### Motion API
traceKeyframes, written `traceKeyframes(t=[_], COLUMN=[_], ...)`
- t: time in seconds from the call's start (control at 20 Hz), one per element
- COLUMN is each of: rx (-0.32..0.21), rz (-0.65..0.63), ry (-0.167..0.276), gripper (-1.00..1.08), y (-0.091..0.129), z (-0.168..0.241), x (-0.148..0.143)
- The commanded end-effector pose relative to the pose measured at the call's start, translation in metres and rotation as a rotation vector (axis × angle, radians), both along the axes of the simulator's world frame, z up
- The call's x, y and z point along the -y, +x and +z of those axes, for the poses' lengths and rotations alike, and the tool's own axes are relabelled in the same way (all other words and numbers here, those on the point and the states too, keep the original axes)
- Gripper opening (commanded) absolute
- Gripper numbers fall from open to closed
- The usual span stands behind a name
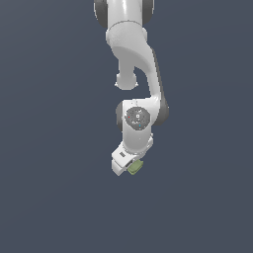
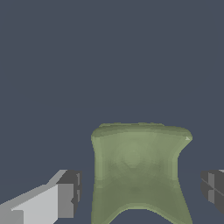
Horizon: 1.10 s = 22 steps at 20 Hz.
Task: Pick up the object and move it to a goal position.
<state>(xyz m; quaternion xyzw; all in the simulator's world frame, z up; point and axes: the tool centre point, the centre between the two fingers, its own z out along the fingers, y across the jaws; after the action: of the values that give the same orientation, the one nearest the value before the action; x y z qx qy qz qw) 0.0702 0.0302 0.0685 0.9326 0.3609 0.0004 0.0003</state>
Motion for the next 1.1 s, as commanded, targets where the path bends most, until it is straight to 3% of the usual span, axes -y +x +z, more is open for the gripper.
traceKeyframes(t=[0.0, 0.4, 0.45, 1.05], rx=[-0.001, -0.001, -0.001, -0.001], rz=[0.001, 0.003, 0.003, 0.003], ry=[0.000, 0.000, 0.000, 0.000], gripper=[1.00, 1.00, -1.00, -1.00], y=[-0.001, 0.000, 0.000, 0.000], z=[-0.014, -0.028, -0.028, -0.027], x=[0.000, 0.000, 0.000, 0.000])
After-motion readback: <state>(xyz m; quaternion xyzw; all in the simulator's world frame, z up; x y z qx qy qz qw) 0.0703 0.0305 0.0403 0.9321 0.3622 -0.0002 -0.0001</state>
